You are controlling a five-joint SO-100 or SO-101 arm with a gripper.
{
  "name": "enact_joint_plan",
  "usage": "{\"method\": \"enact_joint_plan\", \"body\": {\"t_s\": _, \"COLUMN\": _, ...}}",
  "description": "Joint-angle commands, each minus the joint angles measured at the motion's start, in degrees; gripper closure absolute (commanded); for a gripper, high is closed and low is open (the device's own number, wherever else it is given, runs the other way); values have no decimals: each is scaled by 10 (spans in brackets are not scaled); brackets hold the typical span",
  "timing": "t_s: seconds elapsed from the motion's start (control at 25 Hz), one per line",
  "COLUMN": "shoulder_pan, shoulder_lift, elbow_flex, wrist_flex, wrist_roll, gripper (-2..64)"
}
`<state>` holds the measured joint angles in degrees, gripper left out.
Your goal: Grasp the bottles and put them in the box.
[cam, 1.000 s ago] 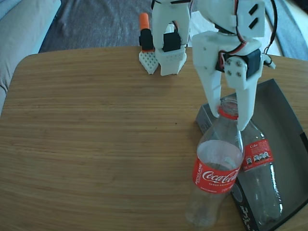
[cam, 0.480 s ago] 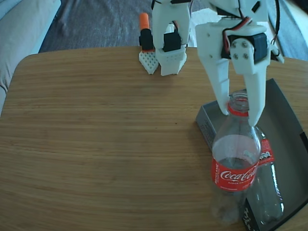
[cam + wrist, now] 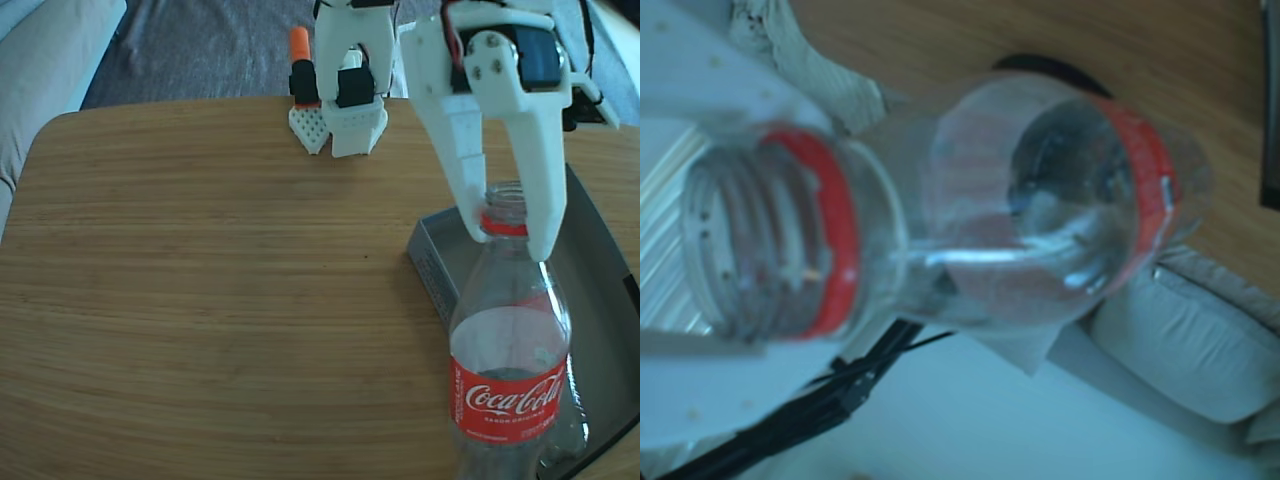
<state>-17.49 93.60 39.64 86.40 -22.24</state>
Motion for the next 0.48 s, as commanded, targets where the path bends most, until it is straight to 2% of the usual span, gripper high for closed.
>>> {"method": "enact_joint_plan", "body": {"t_s": 0.0, "shoulder_pan": 11, "shoulder_lift": 7, "elbow_flex": -31, "wrist_flex": -14, "wrist_roll": -5, "gripper": 619}}
{"method": "enact_joint_plan", "body": {"t_s": 0.16, "shoulder_pan": -4, "shoulder_lift": 17, "elbow_flex": -33, "wrist_flex": -8, "wrist_roll": -7, "gripper": 619}}
{"method": "enact_joint_plan", "body": {"t_s": 0.44, "shoulder_pan": -90, "shoulder_lift": 15, "elbow_flex": -77, "wrist_flex": 19, "wrist_roll": -7, "gripper": 619}}
